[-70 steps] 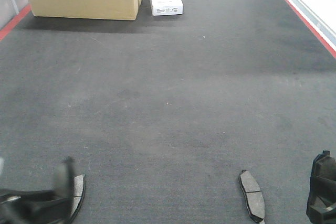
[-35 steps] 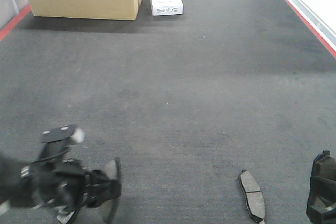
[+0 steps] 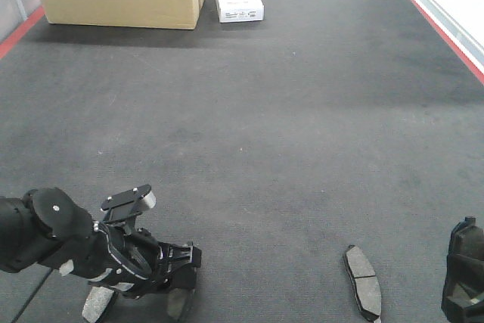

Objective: Move and align brake pads A on conveyor
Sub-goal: 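Lower the left gripper's brake pad onto the belt beside the nearest pad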

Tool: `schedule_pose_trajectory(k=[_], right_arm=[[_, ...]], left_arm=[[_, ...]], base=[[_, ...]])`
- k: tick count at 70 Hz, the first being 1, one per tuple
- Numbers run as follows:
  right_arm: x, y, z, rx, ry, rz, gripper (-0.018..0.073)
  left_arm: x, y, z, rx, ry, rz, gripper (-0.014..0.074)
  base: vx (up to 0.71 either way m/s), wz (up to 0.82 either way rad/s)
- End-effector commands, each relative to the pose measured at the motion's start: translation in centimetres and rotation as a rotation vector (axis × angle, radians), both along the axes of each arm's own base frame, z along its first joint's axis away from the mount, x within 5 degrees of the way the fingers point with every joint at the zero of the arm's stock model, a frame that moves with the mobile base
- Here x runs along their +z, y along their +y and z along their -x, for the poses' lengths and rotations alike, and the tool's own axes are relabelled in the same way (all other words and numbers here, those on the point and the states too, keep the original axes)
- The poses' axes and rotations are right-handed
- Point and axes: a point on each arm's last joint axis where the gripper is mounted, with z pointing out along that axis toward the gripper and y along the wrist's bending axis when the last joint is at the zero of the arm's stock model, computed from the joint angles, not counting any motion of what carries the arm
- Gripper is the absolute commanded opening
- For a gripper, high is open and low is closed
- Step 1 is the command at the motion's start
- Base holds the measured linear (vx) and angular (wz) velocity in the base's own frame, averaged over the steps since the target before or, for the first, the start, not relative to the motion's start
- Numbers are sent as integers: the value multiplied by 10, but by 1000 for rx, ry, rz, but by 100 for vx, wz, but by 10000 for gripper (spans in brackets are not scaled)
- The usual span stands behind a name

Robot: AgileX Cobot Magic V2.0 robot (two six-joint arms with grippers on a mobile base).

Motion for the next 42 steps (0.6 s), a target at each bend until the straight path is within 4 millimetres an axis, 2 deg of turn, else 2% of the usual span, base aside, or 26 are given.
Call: schedule_pose_trajectory(k=[1,23,42], right_arm=[[16,1,-5,13,-109,-11,125],[16,1,-5,13,-109,-11,125],[16,1,-5,13,-110,-11,125]], left_arm=[[15,-5,-6,38,-43,51,242],[8,-5,-8,43,-33,34,293],[8,-5,-9,47,-37,33,422]], base=[[0,0],[0,0],[0,0]])
